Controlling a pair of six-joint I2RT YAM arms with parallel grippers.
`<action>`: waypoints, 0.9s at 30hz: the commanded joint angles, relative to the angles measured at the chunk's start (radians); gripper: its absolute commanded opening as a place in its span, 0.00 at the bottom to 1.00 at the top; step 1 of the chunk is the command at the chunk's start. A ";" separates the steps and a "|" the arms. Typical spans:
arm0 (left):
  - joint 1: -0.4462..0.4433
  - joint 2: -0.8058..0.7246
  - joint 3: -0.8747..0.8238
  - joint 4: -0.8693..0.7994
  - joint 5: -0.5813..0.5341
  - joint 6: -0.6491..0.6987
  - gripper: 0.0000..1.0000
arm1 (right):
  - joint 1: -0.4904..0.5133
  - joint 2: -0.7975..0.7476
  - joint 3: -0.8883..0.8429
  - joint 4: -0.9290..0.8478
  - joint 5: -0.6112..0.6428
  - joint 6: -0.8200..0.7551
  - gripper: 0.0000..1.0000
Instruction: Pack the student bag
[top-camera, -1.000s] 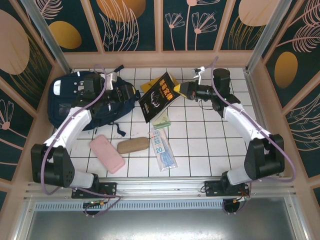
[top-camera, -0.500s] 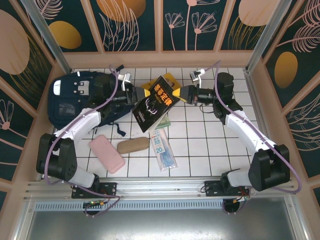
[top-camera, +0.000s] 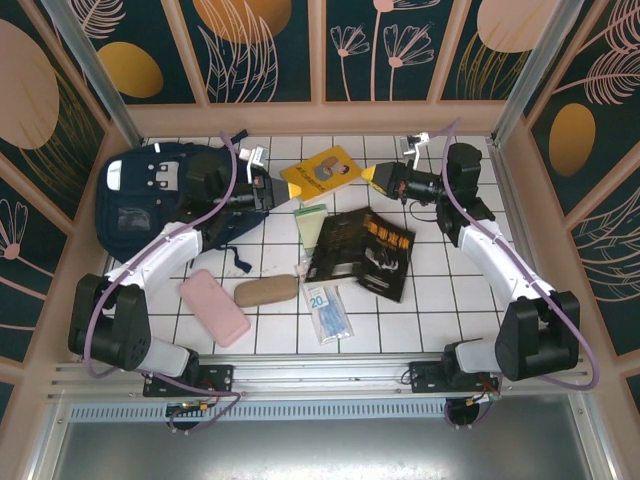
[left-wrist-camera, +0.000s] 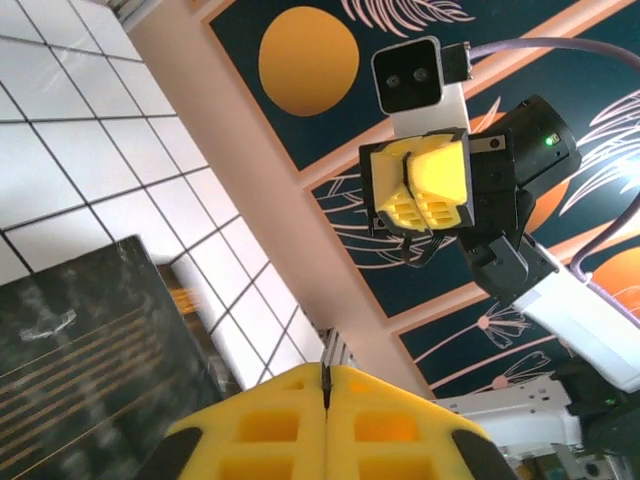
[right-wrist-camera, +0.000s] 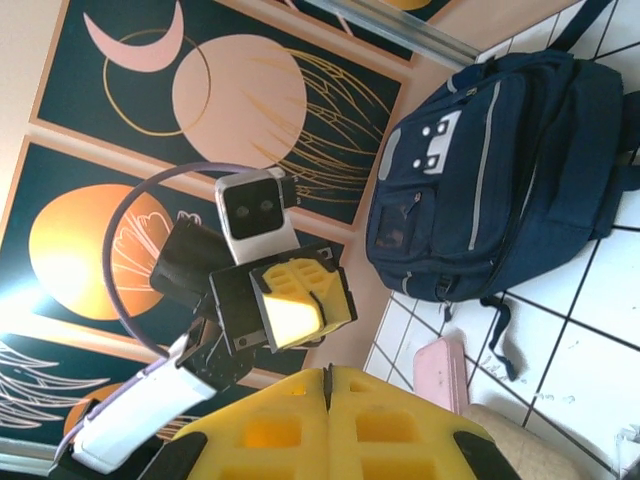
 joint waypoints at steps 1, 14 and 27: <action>-0.003 0.001 -0.020 0.004 -0.059 0.021 0.00 | 0.002 -0.005 -0.014 0.017 0.080 -0.015 0.00; -0.245 0.084 0.038 -0.414 -0.609 0.193 0.62 | -0.021 -0.049 -0.030 -0.731 0.964 -0.354 0.91; -0.510 0.465 0.148 -0.107 -0.604 -0.076 0.59 | -0.236 0.185 -0.093 -0.642 1.044 -0.450 0.99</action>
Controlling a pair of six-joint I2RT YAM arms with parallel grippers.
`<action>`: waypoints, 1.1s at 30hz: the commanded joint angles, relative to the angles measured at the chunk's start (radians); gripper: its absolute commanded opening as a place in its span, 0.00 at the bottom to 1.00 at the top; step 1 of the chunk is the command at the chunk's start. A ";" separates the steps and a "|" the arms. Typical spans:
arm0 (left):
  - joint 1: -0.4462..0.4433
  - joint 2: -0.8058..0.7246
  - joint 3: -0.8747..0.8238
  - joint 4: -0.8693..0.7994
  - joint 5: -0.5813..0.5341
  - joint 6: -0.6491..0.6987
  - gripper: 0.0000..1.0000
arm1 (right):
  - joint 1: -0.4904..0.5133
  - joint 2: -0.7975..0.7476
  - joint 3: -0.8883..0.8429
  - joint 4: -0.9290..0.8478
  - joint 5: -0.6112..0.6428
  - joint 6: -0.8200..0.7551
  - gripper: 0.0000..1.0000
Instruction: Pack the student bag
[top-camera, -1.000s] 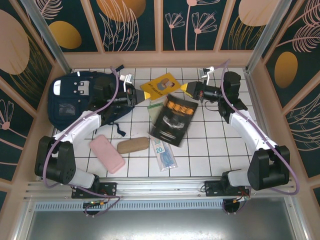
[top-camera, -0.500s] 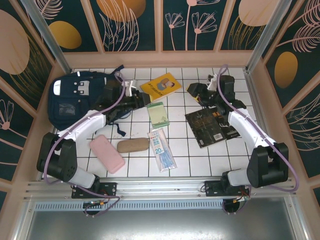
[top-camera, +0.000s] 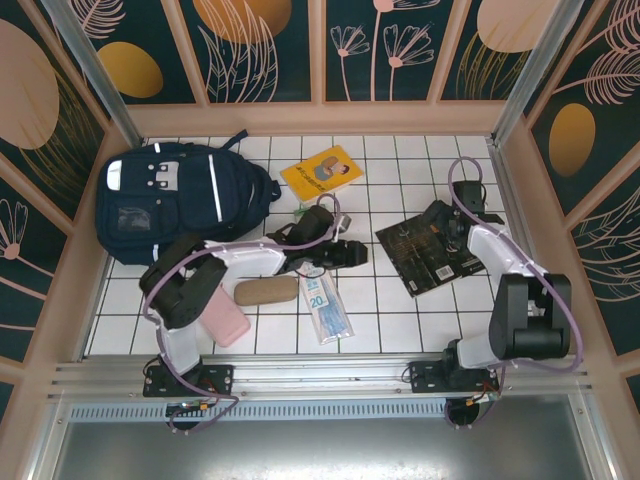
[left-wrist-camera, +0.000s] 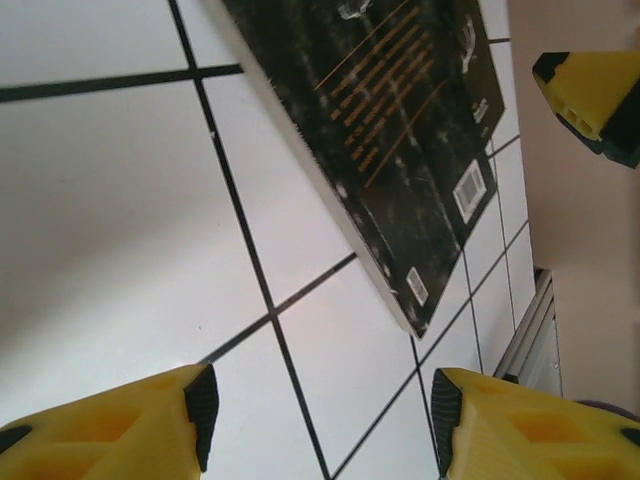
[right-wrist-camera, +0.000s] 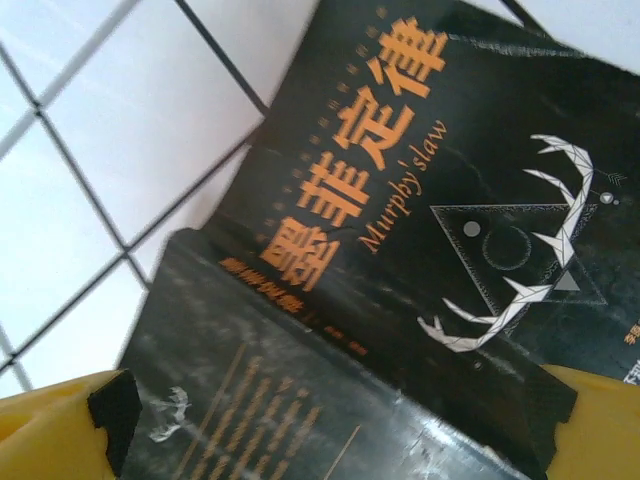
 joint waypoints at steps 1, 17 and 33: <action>0.002 0.051 0.066 0.124 0.008 -0.083 0.59 | -0.041 0.079 0.025 0.022 -0.103 -0.067 0.99; 0.002 0.241 0.237 -0.024 0.024 -0.055 0.62 | -0.040 0.086 -0.166 0.165 -0.580 -0.004 0.98; 0.002 0.277 0.290 -0.131 -0.020 0.005 0.64 | 0.046 0.006 -0.250 0.287 -0.761 0.058 0.69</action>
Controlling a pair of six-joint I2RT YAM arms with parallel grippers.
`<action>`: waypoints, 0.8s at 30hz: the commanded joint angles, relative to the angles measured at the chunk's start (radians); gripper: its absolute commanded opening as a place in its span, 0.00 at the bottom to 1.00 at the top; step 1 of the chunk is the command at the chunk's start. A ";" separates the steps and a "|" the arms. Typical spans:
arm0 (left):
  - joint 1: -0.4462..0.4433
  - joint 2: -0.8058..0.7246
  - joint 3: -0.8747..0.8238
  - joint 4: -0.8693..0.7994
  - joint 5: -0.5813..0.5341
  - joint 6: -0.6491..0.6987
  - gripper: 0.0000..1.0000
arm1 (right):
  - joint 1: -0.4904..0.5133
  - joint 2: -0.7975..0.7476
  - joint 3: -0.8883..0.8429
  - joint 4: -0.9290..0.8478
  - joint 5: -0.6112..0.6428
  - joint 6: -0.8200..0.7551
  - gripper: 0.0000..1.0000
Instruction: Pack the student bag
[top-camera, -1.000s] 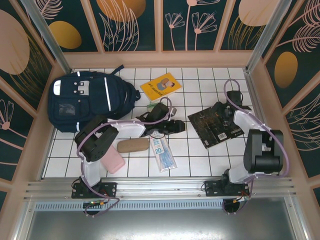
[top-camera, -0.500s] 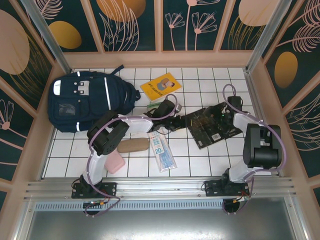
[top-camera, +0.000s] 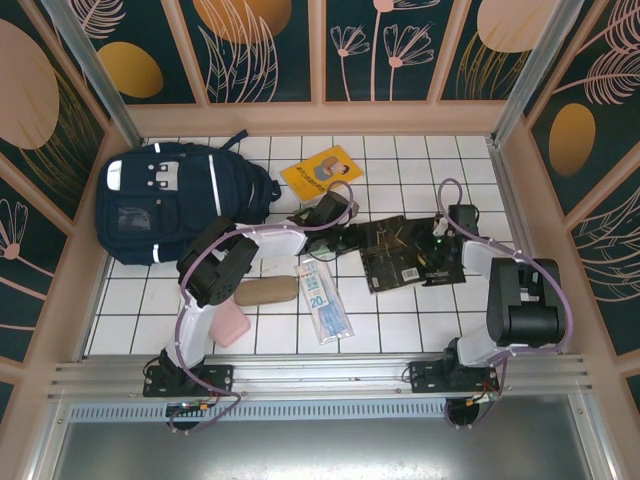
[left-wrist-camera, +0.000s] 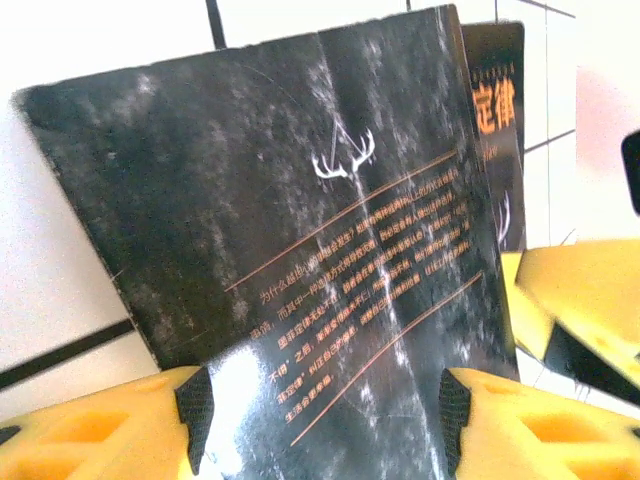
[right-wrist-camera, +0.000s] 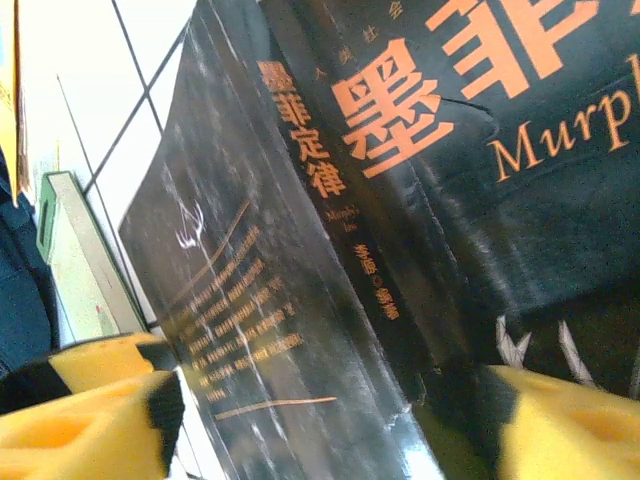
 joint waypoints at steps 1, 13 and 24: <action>-0.035 0.031 0.001 -0.033 0.027 0.018 0.64 | 0.050 -0.055 -0.010 -0.004 -0.121 0.050 0.63; -0.024 -0.098 -0.036 -0.071 -0.006 0.054 0.66 | 0.083 -0.197 0.084 -0.073 -0.009 0.089 0.03; 0.061 -0.391 -0.189 -0.050 0.005 0.024 0.79 | 0.166 -0.333 0.325 -0.205 0.037 0.108 0.00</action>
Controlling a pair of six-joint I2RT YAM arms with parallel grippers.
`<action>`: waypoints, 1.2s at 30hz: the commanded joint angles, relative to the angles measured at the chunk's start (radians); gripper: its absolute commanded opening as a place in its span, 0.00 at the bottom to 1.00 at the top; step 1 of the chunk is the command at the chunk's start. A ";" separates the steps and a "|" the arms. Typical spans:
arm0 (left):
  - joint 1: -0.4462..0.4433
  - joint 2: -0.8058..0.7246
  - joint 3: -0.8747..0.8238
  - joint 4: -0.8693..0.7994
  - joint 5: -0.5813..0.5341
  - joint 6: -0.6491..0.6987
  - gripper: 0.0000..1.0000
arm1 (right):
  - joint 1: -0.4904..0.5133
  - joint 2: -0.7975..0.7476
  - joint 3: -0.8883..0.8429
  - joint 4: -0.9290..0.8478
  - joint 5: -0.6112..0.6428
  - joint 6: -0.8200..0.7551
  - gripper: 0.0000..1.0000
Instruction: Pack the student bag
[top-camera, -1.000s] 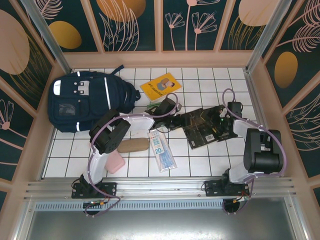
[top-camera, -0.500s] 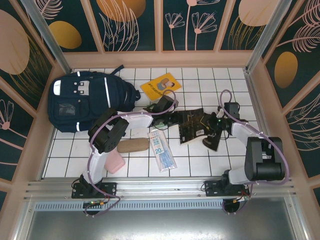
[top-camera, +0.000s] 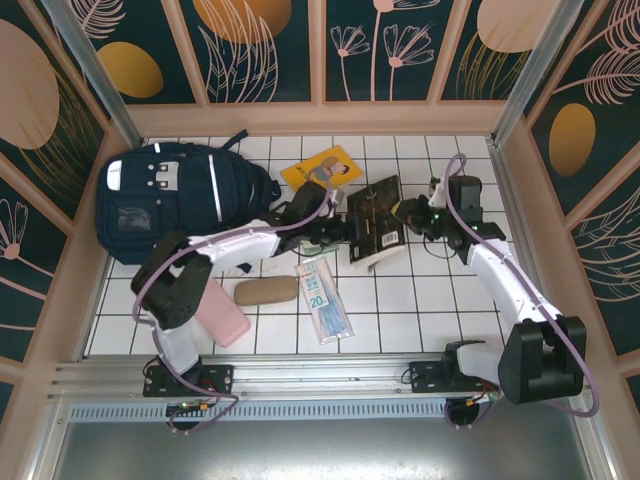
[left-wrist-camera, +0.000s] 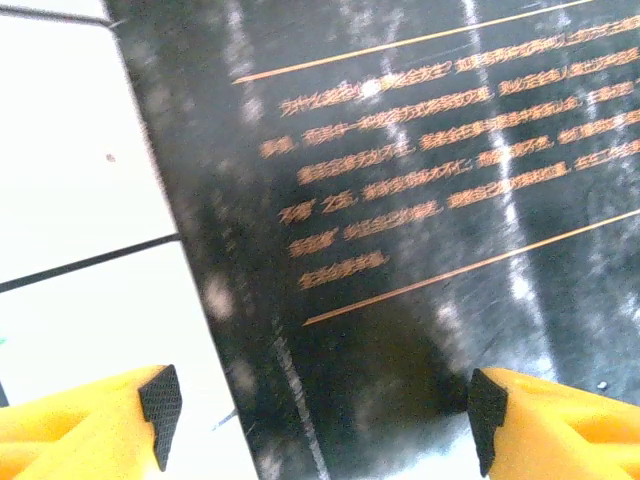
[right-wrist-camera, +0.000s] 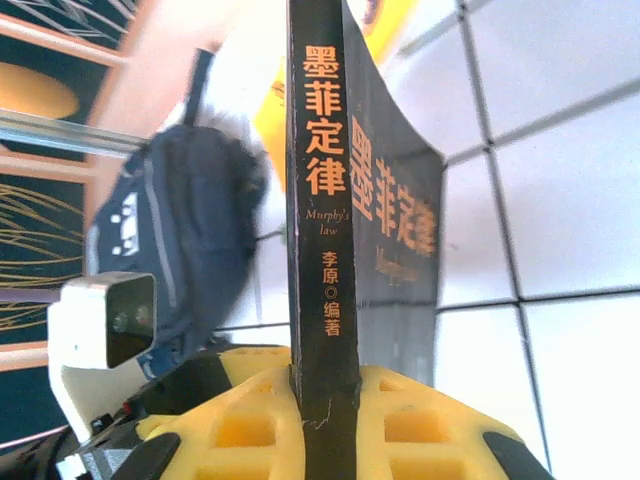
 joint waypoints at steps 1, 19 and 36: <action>0.023 -0.071 -0.038 0.016 0.032 -0.011 0.80 | 0.013 -0.036 0.092 -0.030 -0.008 0.026 0.00; 0.068 -0.045 -0.254 0.756 0.264 -0.459 0.85 | 0.073 -0.093 0.063 0.232 -0.210 0.295 0.00; 0.075 0.020 -0.346 1.474 0.224 -0.925 0.92 | 0.053 -0.158 -0.121 0.603 -0.225 0.619 0.00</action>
